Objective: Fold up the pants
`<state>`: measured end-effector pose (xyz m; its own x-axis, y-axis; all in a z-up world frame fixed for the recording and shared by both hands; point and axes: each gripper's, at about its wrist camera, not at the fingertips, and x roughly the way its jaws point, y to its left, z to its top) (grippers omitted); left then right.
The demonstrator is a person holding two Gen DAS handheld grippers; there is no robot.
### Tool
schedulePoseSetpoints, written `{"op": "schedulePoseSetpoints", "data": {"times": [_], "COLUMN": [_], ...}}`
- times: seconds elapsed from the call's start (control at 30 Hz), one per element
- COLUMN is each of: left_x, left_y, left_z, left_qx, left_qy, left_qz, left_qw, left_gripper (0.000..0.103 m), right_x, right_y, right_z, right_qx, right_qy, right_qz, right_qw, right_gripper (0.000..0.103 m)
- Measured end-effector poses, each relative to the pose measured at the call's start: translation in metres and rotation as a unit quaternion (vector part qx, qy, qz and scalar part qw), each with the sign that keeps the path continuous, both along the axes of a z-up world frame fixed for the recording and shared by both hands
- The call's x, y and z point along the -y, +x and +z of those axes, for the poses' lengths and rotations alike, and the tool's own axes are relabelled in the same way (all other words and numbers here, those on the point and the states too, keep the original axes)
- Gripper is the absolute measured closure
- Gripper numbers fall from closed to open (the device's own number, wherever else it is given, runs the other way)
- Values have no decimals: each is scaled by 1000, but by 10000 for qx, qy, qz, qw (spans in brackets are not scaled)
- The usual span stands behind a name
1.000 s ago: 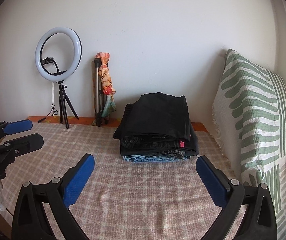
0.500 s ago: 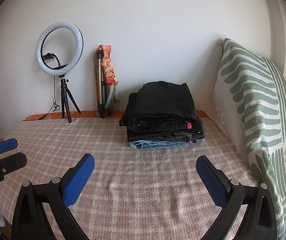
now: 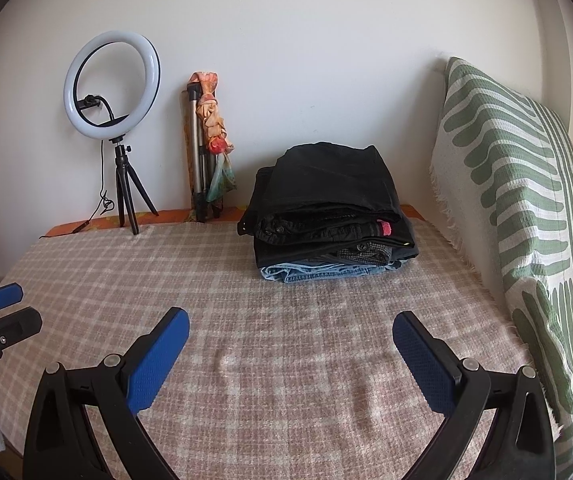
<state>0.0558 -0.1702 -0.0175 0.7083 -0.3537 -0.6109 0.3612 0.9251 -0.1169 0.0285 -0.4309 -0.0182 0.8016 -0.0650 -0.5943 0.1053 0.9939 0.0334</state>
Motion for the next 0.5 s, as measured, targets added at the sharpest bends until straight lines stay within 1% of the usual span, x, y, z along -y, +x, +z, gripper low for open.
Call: {"op": "schedulePoseSetpoints", "data": {"times": [0.07, 0.1, 0.17, 0.5], "left_x": [-4, -5, -8, -10], "left_y": [3, 3, 4, 5], "left_z": [-1, -2, -2, -5], "left_qx": [-60, -87, -95, -142], "left_qy": [-29, -46, -87, -69], "left_qz": [27, 43, 56, 90], "left_qw": [10000, 9999, 9999, 9998], "left_gripper": [20, 15, 11, 10], "right_x": [-1, -1, -1, -1], "right_y": [0, 1, 1, 2], "right_z": [0, -1, -1, -3], "right_qx": [7, 4, -13, -42], "right_qy": [-17, -14, -14, -9], "right_qz": [-4, -3, -7, -1], "right_qw": [10000, 10000, 10000, 10000], "right_gripper": [0, 0, 0, 0]}}
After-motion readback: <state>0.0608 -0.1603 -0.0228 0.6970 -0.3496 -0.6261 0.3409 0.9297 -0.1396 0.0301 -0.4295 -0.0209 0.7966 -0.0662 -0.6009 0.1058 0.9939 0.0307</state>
